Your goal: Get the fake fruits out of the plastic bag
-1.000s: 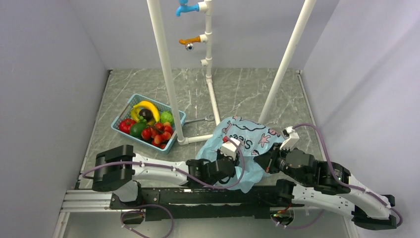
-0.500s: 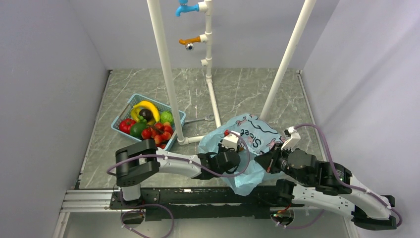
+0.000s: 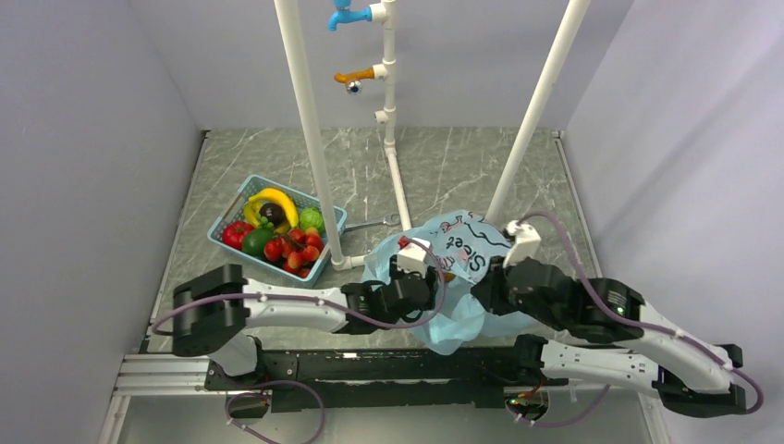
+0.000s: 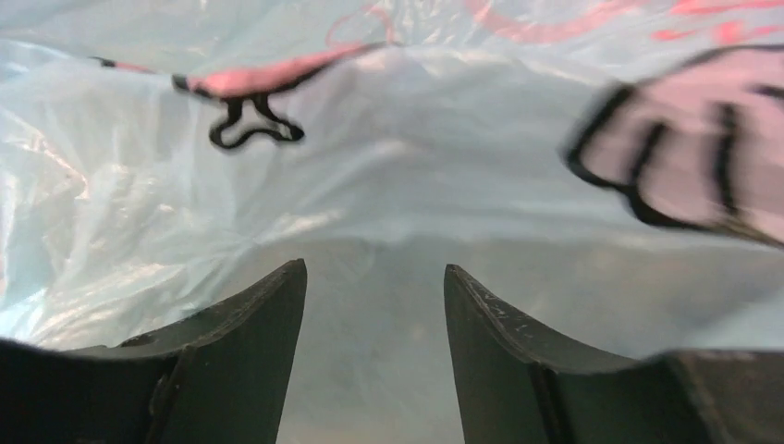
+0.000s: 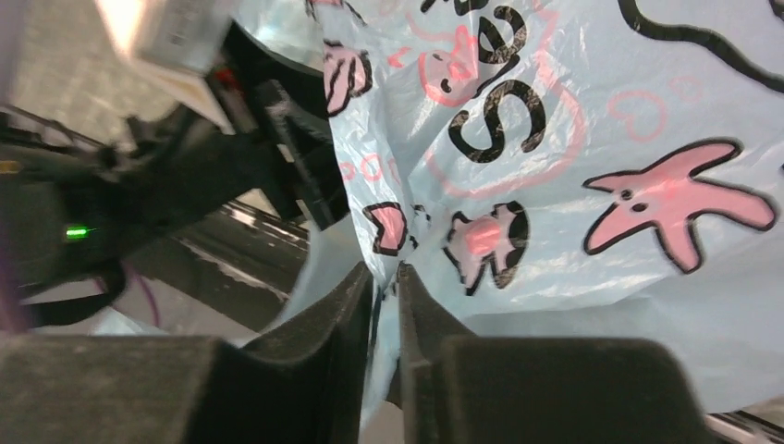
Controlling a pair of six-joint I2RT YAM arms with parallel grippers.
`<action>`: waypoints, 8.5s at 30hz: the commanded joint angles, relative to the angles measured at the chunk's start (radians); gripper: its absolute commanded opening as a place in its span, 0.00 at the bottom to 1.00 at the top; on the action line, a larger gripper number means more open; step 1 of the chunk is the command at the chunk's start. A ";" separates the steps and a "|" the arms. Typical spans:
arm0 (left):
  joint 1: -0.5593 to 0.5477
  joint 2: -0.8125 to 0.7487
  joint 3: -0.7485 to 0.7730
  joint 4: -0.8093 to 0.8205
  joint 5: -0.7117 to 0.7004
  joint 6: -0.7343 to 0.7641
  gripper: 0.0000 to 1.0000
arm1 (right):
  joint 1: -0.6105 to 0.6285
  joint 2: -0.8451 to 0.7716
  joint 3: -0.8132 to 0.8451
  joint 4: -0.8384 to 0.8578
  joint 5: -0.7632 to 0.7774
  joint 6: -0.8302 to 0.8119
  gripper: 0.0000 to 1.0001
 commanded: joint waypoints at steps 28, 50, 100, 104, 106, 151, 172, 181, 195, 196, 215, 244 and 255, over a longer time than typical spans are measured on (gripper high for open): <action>0.125 -0.197 0.015 -0.042 0.315 -0.024 0.73 | 0.005 0.324 -0.002 0.397 0.154 -0.727 0.40; 0.145 -0.532 -0.198 -0.047 0.334 -0.076 0.76 | 0.004 0.264 -0.091 0.455 0.151 -0.651 0.00; 0.100 -0.176 -0.132 -0.002 0.280 0.005 0.92 | -0.064 -0.082 -0.419 0.806 -0.300 -0.339 0.00; 0.100 -0.054 -0.052 -0.062 0.280 -0.015 0.88 | -0.063 -0.098 -0.418 0.800 -0.298 -0.333 0.00; 0.100 -0.008 -0.040 -0.062 0.270 -0.024 0.83 | -0.062 -0.105 -0.417 0.789 -0.291 -0.335 0.00; 0.012 -0.272 -0.161 -0.263 0.198 -0.088 0.80 | -0.307 -0.045 -0.516 1.173 -0.759 -0.314 0.00; 0.010 0.063 0.016 -0.213 0.111 -0.119 0.77 | -0.319 -0.080 -0.555 1.139 -0.755 -0.307 0.00; 0.010 0.023 0.002 -0.194 0.144 -0.077 0.42 | -0.319 -0.110 -0.551 1.051 -0.708 -0.322 0.00; 0.010 -0.368 -0.211 -0.174 0.204 -0.089 0.08 | -0.326 -0.144 -0.538 0.967 -0.708 -0.348 0.00; 0.010 -0.388 -0.223 -0.188 0.204 -0.096 0.09 | -0.328 -0.147 -0.535 0.950 -0.714 -0.357 0.00; 0.009 -0.296 -0.306 0.129 0.370 -0.187 0.24 | -0.328 0.103 0.131 0.411 -0.831 -0.248 0.99; 0.220 -0.491 -0.361 0.041 0.465 -0.140 0.46 | -0.374 0.289 -0.377 0.179 -0.177 0.268 0.58; 0.208 -0.553 -0.441 0.084 0.456 -0.175 0.56 | -0.432 0.052 -0.192 0.597 -0.642 -0.346 0.96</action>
